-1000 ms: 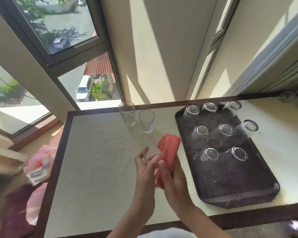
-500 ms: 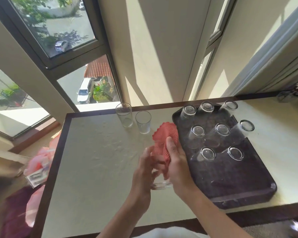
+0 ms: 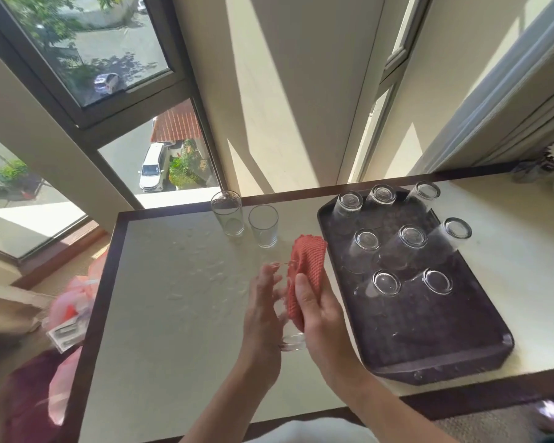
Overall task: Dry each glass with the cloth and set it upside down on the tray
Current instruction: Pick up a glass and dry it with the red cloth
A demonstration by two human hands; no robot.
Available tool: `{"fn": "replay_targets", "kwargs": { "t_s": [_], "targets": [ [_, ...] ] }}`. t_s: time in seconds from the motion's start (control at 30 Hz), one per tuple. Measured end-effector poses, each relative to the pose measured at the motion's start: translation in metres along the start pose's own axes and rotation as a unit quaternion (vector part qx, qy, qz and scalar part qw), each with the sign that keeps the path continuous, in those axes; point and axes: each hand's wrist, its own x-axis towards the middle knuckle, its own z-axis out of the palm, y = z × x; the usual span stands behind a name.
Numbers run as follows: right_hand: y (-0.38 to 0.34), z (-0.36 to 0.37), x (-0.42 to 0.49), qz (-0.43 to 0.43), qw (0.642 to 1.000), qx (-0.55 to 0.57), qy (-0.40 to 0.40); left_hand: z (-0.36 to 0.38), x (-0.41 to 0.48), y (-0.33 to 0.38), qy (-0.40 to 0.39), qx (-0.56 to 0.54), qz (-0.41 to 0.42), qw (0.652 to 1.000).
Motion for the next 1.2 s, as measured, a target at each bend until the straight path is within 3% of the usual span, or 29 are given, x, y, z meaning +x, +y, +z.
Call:
{"fn": "replay_targets", "kwargs": {
  "t_s": [0.13,0.27,0.4,0.53,0.63,0.73,0.83,1.1,1.2],
  "targets": [
    [0.007,0.003,-0.009,-0.02,0.998,-0.054,-0.01,-0.006,0.007,-0.002,0.003,0.028,-0.003,1.0],
    [0.007,-0.001,0.015,0.104,0.994,0.031,0.016,-0.002,-0.005,-0.01,-0.011,0.029,-0.024,0.999],
    [0.014,0.002,0.001,0.048,0.997,-0.061,-0.003,-0.005,-0.003,-0.007,-0.059,0.043,-0.013,0.997],
    [0.011,0.001,0.002,0.119,0.992,0.027,-0.011,-0.011,0.001,-0.006,-0.077,0.021,-0.031,0.996],
    [0.009,-0.002,0.014,0.25,0.954,0.162,0.022,-0.016,0.003,-0.007,-0.081,0.037,-0.027,0.996],
    [0.011,-0.01,0.015,0.362,0.88,0.308,0.029,-0.021,0.007,-0.004,-0.049,0.05,0.015,0.997],
    [0.01,-0.019,0.012,0.379,0.838,0.393,-0.012,-0.021,0.006,-0.004,-0.057,0.095,0.092,0.99],
    [0.011,-0.02,0.008,0.338,0.878,0.339,-0.015,-0.027,0.016,-0.011,-0.034,0.241,0.252,0.937],
    [0.007,-0.032,0.004,0.3,0.919,0.252,0.029,-0.038,0.019,-0.003,-0.027,0.354,0.302,0.885]
  ]
}}
